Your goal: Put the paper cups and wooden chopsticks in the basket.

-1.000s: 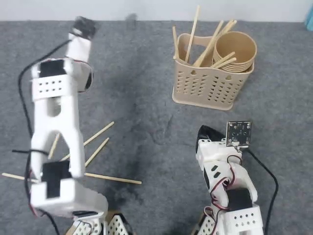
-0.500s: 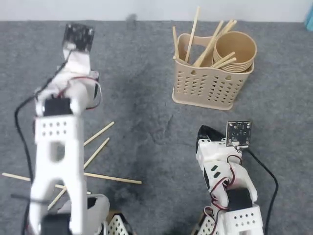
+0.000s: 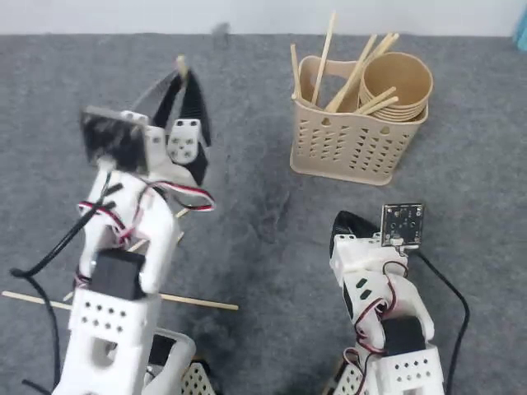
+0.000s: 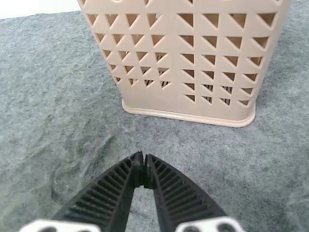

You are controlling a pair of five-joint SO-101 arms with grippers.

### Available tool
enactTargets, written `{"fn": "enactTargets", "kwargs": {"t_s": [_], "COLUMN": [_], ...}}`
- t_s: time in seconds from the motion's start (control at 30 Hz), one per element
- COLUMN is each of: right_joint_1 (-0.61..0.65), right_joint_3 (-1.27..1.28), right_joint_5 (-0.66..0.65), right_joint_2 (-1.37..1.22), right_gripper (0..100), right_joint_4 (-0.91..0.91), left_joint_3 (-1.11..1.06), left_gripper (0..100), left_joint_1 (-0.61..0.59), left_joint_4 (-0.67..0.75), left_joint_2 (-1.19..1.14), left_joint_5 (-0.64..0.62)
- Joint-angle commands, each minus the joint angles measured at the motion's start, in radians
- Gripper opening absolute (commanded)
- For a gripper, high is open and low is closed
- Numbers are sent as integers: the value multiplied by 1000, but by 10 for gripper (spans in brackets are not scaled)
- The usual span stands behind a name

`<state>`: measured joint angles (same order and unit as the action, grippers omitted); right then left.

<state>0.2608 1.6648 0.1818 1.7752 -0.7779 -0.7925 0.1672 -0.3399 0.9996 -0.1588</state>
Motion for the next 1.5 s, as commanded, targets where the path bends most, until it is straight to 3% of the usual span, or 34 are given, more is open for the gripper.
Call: {"fn": "enactTargets", "kwargs": {"t_s": [0.0, 0.1, 0.43, 0.6, 0.77, 0.93, 1.2, 1.47], "right_joint_1": [-2, -2, -2, -4, -4, -4, -4, -4], "right_joint_3": [21, 21, 21, 21, 21, 21, 21, 21], "right_joint_5": [-17, -17, -17, -17, -17, -17, -17, -17], "right_joint_2": [-4, -4, -5, -5, -4, -2, 1, 1], "right_gripper": [12, 12, 12, 12, 12, 12, 12, 12], "right_joint_4": [-5, -5, -5, -5, -5, -5, -4, -2], "left_joint_3": [-8, 36, 489, 573, 556, 403, 108, -7], "left_gripper": [13, 13, 13, 13, 13, 13, 13, 32], "left_joint_1": [97, 169, 239, 239, 230, 221, 244, 282], "left_joint_4": [341, 456, 446, 453, 465, 669, 856, 870], "left_joint_2": [38, 5, -414, -608, -733, -813, -829, -827], "left_joint_5": [-57, -57, -58, -58, -55, -55, -51, -49]}}
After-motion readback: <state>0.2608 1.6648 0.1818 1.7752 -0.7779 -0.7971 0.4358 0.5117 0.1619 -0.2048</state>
